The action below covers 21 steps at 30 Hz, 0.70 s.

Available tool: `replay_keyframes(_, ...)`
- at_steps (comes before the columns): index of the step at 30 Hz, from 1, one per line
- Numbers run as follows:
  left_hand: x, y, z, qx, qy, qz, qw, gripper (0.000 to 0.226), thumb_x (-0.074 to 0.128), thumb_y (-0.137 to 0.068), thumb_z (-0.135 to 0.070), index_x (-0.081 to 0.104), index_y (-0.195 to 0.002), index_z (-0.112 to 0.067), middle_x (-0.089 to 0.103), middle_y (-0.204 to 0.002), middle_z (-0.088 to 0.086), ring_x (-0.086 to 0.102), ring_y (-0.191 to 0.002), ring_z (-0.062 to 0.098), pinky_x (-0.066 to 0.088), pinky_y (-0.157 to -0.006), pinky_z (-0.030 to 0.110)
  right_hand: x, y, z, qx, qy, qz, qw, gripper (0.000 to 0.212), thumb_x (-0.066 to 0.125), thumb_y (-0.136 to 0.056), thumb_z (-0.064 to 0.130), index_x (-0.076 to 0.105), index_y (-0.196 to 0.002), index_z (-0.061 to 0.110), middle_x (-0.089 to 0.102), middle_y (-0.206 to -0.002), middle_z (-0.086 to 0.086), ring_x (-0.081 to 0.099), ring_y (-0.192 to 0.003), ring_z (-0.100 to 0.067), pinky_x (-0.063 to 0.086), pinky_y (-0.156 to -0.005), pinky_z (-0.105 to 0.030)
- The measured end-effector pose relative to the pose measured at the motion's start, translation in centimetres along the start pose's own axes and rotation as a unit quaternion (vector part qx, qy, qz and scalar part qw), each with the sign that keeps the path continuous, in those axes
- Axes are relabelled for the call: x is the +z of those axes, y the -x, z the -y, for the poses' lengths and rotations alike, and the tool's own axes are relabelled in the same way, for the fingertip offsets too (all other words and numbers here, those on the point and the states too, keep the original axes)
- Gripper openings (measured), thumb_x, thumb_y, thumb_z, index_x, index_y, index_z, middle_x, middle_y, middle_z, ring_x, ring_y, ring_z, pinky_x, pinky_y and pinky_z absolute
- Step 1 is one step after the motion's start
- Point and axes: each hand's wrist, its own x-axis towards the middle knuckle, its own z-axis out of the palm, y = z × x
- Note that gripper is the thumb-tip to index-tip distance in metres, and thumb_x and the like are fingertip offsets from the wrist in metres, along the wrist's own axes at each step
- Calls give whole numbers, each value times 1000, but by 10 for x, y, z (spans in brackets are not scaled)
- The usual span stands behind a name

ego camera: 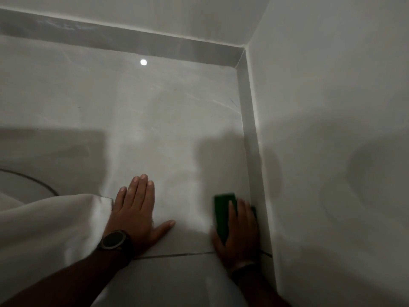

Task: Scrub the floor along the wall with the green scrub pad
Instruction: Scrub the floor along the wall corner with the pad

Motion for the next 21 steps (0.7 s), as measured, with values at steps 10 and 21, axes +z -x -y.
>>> replay_keyframes(10,2,1,3,14,3,-17,1000,115,46,-80,-85,25,-156,0,20,-167,22,15,-154,39,17,-120,58,-15,-249,15,-26,72,50,996,76,57,-86,47,35,-145,4,33,-152,-23,25,-141,-40,16,-118,-47)
replay_keyframes(21,-3,0,2,8,5,-1,1000,114,46,-81,-84,25,-156,-1,20,-167,22,14,-155,39,17,-121,58,-20,-198,13,-48,69,53,995,74,46,-80,48,42,-140,5,43,-144,-22,35,-134,-40,26,-114,-51)
